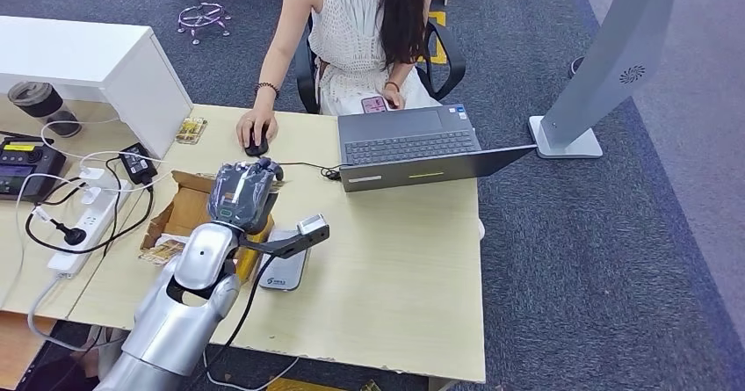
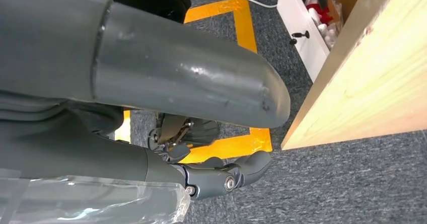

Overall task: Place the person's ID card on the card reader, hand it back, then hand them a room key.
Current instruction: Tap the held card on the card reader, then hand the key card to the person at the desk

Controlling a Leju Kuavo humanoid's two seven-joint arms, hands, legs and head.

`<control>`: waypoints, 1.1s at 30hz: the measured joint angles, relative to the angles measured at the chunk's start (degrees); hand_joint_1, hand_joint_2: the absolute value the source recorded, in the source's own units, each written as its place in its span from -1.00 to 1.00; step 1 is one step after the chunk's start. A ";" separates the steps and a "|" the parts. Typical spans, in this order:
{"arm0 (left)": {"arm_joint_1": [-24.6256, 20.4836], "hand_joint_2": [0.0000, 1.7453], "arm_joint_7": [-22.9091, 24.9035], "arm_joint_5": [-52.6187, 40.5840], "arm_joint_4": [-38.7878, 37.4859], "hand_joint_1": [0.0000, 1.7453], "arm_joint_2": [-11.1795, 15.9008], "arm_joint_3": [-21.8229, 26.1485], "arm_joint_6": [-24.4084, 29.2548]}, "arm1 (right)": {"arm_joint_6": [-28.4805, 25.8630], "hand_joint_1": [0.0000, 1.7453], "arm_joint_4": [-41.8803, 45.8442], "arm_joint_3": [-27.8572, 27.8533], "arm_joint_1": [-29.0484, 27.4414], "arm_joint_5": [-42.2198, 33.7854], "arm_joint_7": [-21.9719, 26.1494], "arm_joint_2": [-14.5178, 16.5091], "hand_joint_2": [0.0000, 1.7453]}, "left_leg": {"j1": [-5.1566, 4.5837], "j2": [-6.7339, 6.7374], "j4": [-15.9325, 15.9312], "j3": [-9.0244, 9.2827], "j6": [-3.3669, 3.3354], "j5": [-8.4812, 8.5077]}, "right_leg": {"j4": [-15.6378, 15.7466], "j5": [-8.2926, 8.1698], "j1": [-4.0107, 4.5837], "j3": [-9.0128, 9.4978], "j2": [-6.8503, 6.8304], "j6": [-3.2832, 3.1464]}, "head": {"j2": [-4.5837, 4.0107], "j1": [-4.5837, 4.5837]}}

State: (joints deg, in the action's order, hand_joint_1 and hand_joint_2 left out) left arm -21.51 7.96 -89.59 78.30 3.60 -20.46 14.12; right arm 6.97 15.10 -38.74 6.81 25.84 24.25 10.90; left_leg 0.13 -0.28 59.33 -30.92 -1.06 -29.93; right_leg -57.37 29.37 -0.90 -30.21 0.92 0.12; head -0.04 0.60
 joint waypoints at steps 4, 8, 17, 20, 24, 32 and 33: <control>-4.53 1.00 1.69 -0.31 -0.23 1.00 0.93 1.05 2.65 | -0.02 -1.00 -0.02 0.20 0.34 0.38 -0.44 0.05 -1.00 | 0.01 0.00 0.00 0.00 -0.01 0.03 | -0.01 -0.02 0.01 -0.01 0.00 -0.02 | 0.00 0.00; -10.51 1.00 5.84 -0.40 -2.99 1.00 3.25 0.49 3.00 | -0.03 -1.00 -0.07 0.87 0.78 1.11 -1.15 0.09 -1.00 | 0.02 0.02 0.00 0.01 0.00 0.08 | -0.01 -0.07 0.02 -0.03 0.02 -0.02 | 0.00 -0.01; -20.72 1.00 8.41 -0.41 -14.02 1.00 6.31 -1.90 1.78 | -0.05 -1.00 -0.26 1.69 1.22 1.10 -2.02 0.18 -1.00 | 0.03 0.04 0.00 -0.02 -0.02 0.14 | -0.05 -0.11 0.00 -0.04 0.06 -0.02 | 0.00 0.00; -21.63 1.00 8.51 -0.41 -16.38 0.50 6.91 -1.93 2.22 | -0.13 -1.00 -0.39 1.69 1.21 0.97 -2.02 0.18 -1.00 | 0.03 0.05 0.00 -0.01 -0.03 0.14 | -0.04 -0.11 0.00 -0.04 0.06 -0.02 | 0.00 0.01; -21.77 1.00 7.48 -0.41 -18.27 -1.00 7.52 -1.92 1.70 | -0.39 -1.00 -0.48 1.69 1.19 0.85 -2.02 0.18 -1.00 | 0.03 0.04 0.00 -0.02 -0.03 0.14 | -0.04 -0.11 0.00 -0.04 0.05 -0.02 | 0.00 -0.01; -21.00 1.00 6.18 -0.41 -19.76 -1.00 7.80 -1.87 2.25 | -0.38 -1.00 -0.50 1.69 1.09 0.68 -2.01 0.18 -1.00 | 0.03 0.04 0.00 -0.03 -0.02 0.14 | -0.04 -0.11 0.00 -0.04 0.04 -0.02 | 0.00 -0.01; -20.69 1.00 6.04 -0.41 -19.76 -1.00 7.83 -1.87 2.37 | -0.43 -1.00 -0.51 1.69 1.07 0.50 -1.99 0.18 -1.00 | 0.03 0.04 0.00 -0.03 -0.02 0.14 | -0.04 -0.11 0.00 -0.04 0.04 -0.02 | 0.00 -0.01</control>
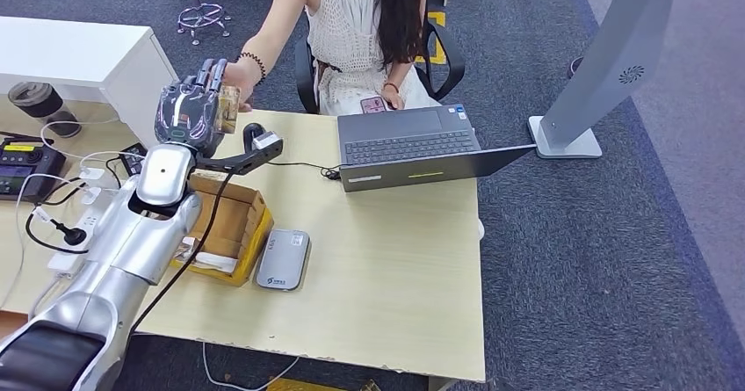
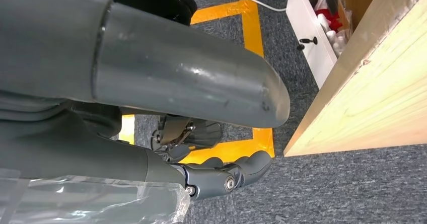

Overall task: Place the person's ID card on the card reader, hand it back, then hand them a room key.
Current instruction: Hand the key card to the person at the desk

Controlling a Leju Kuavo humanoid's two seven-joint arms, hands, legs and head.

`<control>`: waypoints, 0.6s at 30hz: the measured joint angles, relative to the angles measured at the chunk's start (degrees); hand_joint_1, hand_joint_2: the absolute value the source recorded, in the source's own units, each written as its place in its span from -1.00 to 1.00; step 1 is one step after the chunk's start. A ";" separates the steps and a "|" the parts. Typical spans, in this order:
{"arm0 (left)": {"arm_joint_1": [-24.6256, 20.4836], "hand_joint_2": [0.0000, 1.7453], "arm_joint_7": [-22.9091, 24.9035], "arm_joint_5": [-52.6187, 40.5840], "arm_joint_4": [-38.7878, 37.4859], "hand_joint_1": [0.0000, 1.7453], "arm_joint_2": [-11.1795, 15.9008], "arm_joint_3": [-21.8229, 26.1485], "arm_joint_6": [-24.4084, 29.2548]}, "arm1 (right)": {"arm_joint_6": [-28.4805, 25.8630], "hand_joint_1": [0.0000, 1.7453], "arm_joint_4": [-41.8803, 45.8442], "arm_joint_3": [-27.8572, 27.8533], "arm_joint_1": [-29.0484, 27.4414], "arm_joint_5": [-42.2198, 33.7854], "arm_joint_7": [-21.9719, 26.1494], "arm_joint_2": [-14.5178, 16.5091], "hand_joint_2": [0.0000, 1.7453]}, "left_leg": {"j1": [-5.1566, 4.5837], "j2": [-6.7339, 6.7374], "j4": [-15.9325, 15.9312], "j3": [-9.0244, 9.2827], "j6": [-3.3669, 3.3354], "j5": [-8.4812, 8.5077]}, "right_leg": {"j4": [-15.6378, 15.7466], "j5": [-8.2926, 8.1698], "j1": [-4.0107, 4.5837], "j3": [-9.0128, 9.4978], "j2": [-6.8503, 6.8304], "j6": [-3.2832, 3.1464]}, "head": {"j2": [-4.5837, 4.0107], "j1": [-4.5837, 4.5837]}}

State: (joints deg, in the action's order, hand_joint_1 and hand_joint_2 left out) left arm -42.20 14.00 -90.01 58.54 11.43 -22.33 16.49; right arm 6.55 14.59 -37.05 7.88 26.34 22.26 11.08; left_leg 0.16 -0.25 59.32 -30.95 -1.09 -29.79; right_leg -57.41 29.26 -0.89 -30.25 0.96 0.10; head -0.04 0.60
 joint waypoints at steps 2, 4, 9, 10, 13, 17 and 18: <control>0.85 1.00 -0.34 0.00 0.17 -1.00 0.01 0.05 0.22 | -0.06 -1.00 -0.01 0.00 -0.06 -0.39 0.07 -0.01 -1.00 | 0.00 0.00 0.00 0.00 0.00 0.00 | 0.00 0.00 0.00 0.00 0.00 0.00 | 0.00 0.00; 1.88 1.00 -0.61 0.00 0.63 -1.00 -0.02 0.12 0.32 | -0.13 -1.00 -0.02 0.00 -0.15 -0.55 0.13 -0.02 -1.00 | 0.00 0.00 0.00 0.00 0.00 0.00 | 0.00 0.00 0.00 0.00 0.00 0.00 | 0.00 0.01; 5.81 1.00 -3.79 0.00 4.40 -1.00 -0.58 1.21 1.60 | -0.45 -1.00 -0.02 0.00 -0.44 -1.08 0.49 -0.02 -1.00 | -0.01 0.01 0.00 0.00 0.00 -0.01 | 0.01 0.00 -0.01 -0.01 0.01 0.00 | 0.00 0.01; 7.27 1.00 -4.82 0.00 6.09 -1.00 -0.88 1.61 2.06 | -0.48 -1.00 -0.02 0.00 -0.55 -1.35 0.69 -0.02 -1.00 | -0.01 0.01 0.00 0.00 0.00 -0.01 | 0.02 0.01 -0.01 -0.01 0.00 0.00 | 0.00 0.01; 12.32 1.00 -6.93 0.00 11.93 -1.00 -1.82 2.39 2.81 | -0.44 -1.00 0.00 -0.01 -0.91 -1.86 1.28 -0.04 -1.00 | -0.02 0.00 -0.01 -0.02 0.00 -0.02 | 0.03 0.01 -0.02 -0.01 0.00 0.01 | 0.00 0.01; 19.86 1.00 -9.64 0.00 20.10 -1.00 -2.73 2.90 4.54 | -0.56 -1.00 0.01 -0.21 -1.40 -2.74 2.10 -0.08 -1.00 | -0.03 0.07 -0.01 -0.03 -0.02 -0.05 | 0.05 0.02 -0.02 -0.04 0.09 0.02 | 0.00 0.01; 21.92 1.00 -10.08 0.00 22.29 -1.00 -2.82 2.90 5.03 | -0.59 -1.00 0.01 -0.29 -1.52 -2.84 2.28 -0.10 -1.00 | -0.03 0.07 -0.01 -0.03 -0.02 -0.06 | 0.05 0.03 -0.02 -0.05 0.09 0.02 | 0.00 0.01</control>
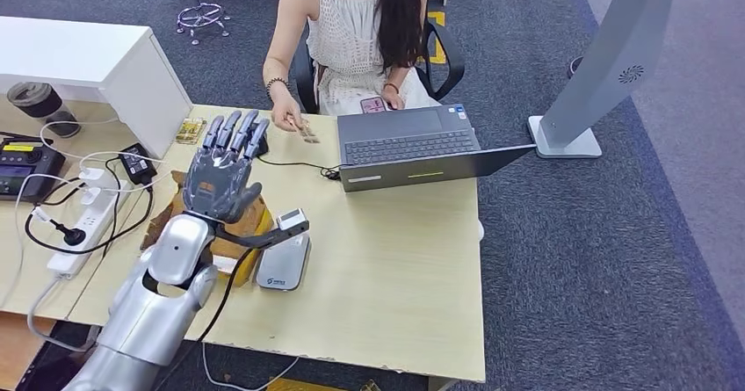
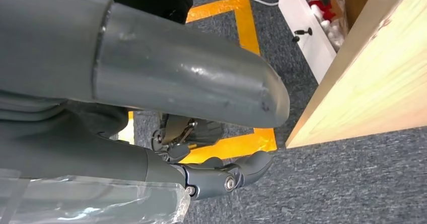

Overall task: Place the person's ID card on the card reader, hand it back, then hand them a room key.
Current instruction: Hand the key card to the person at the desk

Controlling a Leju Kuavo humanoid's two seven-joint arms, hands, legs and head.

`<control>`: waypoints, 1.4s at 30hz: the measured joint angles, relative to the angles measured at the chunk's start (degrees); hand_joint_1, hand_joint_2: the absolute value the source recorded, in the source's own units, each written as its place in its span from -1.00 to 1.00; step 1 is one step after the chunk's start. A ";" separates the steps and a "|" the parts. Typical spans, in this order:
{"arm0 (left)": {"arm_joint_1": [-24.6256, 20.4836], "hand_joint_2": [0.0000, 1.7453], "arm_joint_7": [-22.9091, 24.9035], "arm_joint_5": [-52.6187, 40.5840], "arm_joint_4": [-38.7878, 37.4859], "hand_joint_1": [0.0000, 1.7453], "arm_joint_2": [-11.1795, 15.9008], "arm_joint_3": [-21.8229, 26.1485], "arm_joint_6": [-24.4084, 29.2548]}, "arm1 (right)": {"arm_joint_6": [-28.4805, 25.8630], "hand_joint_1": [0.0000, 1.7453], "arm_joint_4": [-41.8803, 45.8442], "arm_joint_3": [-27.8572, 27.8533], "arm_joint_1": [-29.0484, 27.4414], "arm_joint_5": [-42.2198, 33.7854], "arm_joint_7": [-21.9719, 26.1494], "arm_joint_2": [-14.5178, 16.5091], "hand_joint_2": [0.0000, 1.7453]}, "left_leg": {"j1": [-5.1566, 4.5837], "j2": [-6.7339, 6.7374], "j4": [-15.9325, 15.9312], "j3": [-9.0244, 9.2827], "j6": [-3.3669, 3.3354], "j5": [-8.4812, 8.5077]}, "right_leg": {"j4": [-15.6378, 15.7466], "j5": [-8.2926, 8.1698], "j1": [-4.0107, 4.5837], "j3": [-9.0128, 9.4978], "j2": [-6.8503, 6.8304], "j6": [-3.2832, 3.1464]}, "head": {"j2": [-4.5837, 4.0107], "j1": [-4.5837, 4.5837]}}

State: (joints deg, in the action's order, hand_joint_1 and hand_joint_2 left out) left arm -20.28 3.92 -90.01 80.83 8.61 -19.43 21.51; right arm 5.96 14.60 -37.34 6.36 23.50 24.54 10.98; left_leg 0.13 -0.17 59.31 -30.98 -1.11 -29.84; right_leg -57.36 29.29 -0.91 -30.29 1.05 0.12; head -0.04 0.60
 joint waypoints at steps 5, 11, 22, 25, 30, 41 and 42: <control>6.93 1.00 -1.27 0.00 7.38 -1.00 -0.02 0.01 1.20 | -0.05 -1.00 0.01 -0.43 -0.38 -0.76 0.67 -0.11 -1.00 | 0.00 -0.06 -0.01 -0.03 0.00 0.00 | 0.00 0.01 0.02 -0.02 -0.09 0.01 | 0.00 0.00; 13.32 1.00 -2.93 0.00 14.23 -1.00 0.11 0.01 1.66 | -0.11 -1.00 0.08 -1.55 -0.74 -1.50 1.57 -0.19 -1.00 | 0.02 -0.05 -0.03 -0.02 0.01 0.02 | 0.00 0.00 0.02 0.00 -0.08 0.00 | 0.00 0.00; 26.75 1.00 -0.51 1.36 22.09 -1.00 3.26 1.07 -8.86 | 0.23 -1.00 0.17 -5.07 -2.72 -3.22 3.11 -0.90 -1.00 | 0.02 -0.07 -0.05 -0.06 0.01 0.00 | 0.01 0.04 0.01 -0.05 -0.12 0.00 | 0.00 0.01; 27.80 1.00 -0.34 1.99 22.09 -1.00 3.54 2.32 -10.06 | 0.21 -1.00 0.22 -5.68 -2.80 -2.76 3.09 -0.99 -1.00 | 0.02 -0.07 -0.05 -0.05 0.02 0.02 | 0.01 0.02 0.01 -0.04 -0.12 0.01 | 0.00 -0.01; 28.32 1.00 0.13 3.02 21.90 -1.00 3.56 4.18 -11.97 | 0.19 -1.00 0.38 -6.14 -2.81 -2.52 2.84 -1.02 -1.00 | 0.02 -0.07 -0.05 -0.04 0.02 0.06 | 0.00 -0.01 0.01 -0.02 -0.12 0.01 | 0.00 0.00; 26.46 1.00 2.71 4.23 18.57 -1.00 2.62 8.61 -13.22 | 0.17 -1.00 0.42 -6.60 -2.72 -0.29 1.92 -1.03 -1.00 | 0.02 -0.08 -0.05 -0.04 0.03 0.06 | 0.00 -0.01 0.01 -0.03 -0.12 0.00 | 0.00 -0.01; 25.90 1.00 2.96 4.38 17.72 -1.00 2.47 9.24 -13.35 | 0.16 -1.00 0.42 -6.60 -2.70 -0.01 1.72 -1.03 -1.00 | 0.02 -0.07 -0.05 -0.04 0.03 0.06 | 0.00 -0.01 0.02 -0.03 -0.12 0.00 | 0.00 0.00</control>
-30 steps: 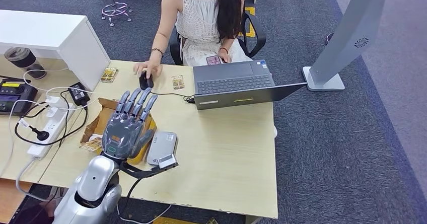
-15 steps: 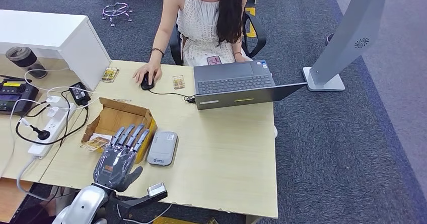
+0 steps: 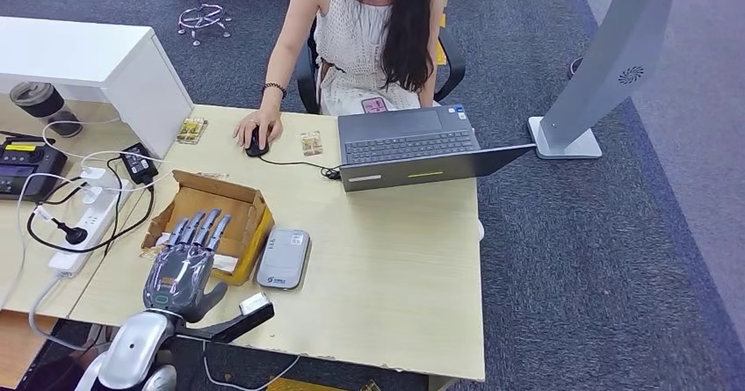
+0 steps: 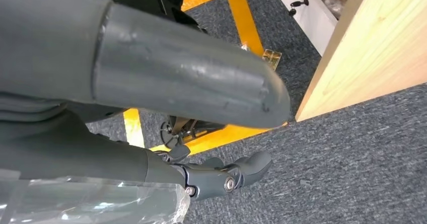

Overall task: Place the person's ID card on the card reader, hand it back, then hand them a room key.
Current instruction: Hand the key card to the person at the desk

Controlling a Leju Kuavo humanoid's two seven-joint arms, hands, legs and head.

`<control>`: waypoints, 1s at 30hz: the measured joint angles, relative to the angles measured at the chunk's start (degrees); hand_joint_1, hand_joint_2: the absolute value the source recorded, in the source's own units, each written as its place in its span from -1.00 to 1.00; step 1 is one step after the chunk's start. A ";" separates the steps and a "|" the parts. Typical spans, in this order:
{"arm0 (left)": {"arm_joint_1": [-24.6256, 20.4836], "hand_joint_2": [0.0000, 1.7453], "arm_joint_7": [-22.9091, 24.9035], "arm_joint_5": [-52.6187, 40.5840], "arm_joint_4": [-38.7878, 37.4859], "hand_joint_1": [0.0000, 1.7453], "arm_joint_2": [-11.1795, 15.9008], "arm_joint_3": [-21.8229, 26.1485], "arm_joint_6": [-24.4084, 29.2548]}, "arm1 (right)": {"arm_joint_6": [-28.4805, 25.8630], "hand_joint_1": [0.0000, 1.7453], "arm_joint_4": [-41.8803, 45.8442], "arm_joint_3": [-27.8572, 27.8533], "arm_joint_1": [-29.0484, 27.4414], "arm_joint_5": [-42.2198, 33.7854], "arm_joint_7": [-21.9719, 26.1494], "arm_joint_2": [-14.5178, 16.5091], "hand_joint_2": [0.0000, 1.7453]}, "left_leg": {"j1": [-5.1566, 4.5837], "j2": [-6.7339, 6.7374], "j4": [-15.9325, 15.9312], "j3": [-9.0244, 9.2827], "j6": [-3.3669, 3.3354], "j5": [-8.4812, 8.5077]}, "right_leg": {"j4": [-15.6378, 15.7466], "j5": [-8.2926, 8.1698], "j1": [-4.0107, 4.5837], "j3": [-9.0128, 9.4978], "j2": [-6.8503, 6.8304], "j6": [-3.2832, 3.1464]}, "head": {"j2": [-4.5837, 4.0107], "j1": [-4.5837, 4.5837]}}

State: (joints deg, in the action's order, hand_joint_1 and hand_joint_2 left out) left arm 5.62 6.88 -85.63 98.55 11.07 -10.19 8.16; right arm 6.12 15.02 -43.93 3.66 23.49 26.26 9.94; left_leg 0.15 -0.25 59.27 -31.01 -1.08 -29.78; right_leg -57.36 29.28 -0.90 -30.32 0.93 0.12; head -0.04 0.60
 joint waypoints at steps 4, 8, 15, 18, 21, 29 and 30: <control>-2.02 1.00 0.45 0.54 -3.36 -1.00 -0.50 2.66 -0.33 | -0.09 -1.00 0.00 0.00 0.11 0.73 -0.63 0.00 -1.00 | 0.01 0.00 0.00 0.00 0.03 0.03 | -0.01 -0.02 0.01 0.00 0.00 -0.02 | 0.00 -0.01; -3.25 1.00 0.46 0.67 -5.96 -1.00 -0.91 4.48 -0.50 | -0.17 -1.00 0.00 0.00 0.27 1.43 -0.98 0.00 -1.00 | 0.01 0.01 0.00 0.00 0.03 0.02 | -0.01 -0.02 0.01 0.00 0.01 -0.02 | 0.00 0.00; -4.08 1.00 0.46 0.67 -8.38 -1.00 -1.57 5.67 -0.80 | -0.14 -1.00 0.00 0.00 0.40 1.57 -1.19 0.00 -1.00 | 0.01 0.00 0.00 -0.02 0.03 0.02 | -0.01 -0.01 0.00 -0.01 0.01 -0.02 | 0.00 0.02; -4.10 1.00 0.46 0.67 -8.83 -1.00 -1.79 5.78 -0.80 | -0.11 -1.00 0.00 0.00 0.41 1.61 -1.19 0.00 -1.00 | 0.00 0.00 0.00 -0.01 0.03 0.02 | 0.00 -0.01 0.00 -0.01 0.01 -0.02 | 0.00 0.01; -4.09 1.00 0.47 0.67 -9.08 -1.00 -1.92 5.95 -0.80 | -0.11 -1.00 0.00 0.00 0.41 1.62 -1.19 0.00 -1.00 | 0.00 0.00 0.00 -0.01 0.03 0.02 | 0.00 -0.02 0.00 0.00 0.00 -0.02 | 0.00 0.01; -4.09 1.00 0.23 0.76 -9.39 1.00 -1.96 6.10 -0.86 | -0.02 -1.00 0.00 -0.02 0.42 1.66 -1.09 0.00 -1.00 | 0.01 0.00 0.00 -0.01 0.03 0.02 | -0.01 -0.01 0.01 0.00 0.01 -0.02 | 0.00 -0.01; -4.08 1.00 0.06 0.84 -9.39 1.00 -1.97 6.10 -0.82 | 0.03 -1.00 0.00 -0.03 0.42 1.72 -1.05 0.00 -1.00 | 0.01 0.00 0.00 -0.01 0.03 0.02 | -0.01 -0.01 0.00 0.00 0.01 -0.02 | 0.00 -0.01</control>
State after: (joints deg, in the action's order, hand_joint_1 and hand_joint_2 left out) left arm 1.53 6.95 -84.79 89.15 9.10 -4.09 7.34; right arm 6.15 15.02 -43.96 4.08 25.21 25.21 9.94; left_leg 0.16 -0.25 59.27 -31.02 -1.05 -29.76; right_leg -57.36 29.27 -0.89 -30.33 0.93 0.10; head -0.04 0.59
